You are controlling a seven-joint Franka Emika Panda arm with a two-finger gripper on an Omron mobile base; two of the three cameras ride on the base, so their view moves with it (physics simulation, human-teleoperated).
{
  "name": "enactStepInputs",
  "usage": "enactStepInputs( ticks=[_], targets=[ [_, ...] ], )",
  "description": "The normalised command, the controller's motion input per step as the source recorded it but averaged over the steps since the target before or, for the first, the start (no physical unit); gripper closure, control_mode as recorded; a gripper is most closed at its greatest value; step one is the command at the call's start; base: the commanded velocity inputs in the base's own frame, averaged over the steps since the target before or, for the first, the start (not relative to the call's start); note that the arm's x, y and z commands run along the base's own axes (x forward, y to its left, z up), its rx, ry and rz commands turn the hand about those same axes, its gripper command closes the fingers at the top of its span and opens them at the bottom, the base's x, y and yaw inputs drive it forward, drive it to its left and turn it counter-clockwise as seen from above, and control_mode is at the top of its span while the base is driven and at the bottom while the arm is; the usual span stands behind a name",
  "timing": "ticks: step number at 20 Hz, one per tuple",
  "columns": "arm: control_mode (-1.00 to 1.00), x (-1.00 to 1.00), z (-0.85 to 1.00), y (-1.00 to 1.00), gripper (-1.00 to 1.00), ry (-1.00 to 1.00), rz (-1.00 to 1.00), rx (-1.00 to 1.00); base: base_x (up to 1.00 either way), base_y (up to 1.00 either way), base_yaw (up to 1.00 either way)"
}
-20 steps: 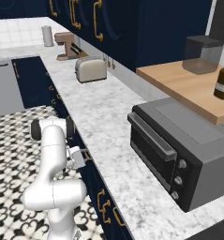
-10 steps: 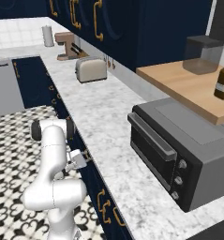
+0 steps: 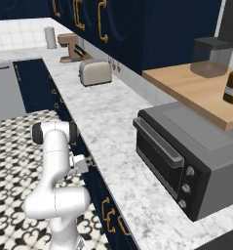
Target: Take a straw from the drawer in front and place it inside the glass cup on the dining counter.
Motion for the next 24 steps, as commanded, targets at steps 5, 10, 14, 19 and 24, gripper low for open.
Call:
enactStepInputs(
  ticks=[5,10,14,19,24],
  targets=[
    [-1.0,0.0,0.15,-0.18,1.0,0.0,0.0,0.11,0.0,0.0,0.0],
    [-1.0,-0.14,0.14,0.06,1.0,0.0,0.0,0.06,0.0,0.0,0.0],
    [-1.0,-0.36,0.0,0.42,1.0,0.0,0.0,0.04,0.0,0.0,0.0],
    [-1.0,-0.49,0.0,0.73,1.0,0.01,0.0,0.05,0.0,0.0,0.0],
    [-1.0,-0.53,0.01,0.91,1.0,0.03,0.01,0.06,0.0,0.0,0.0]
  ],
)
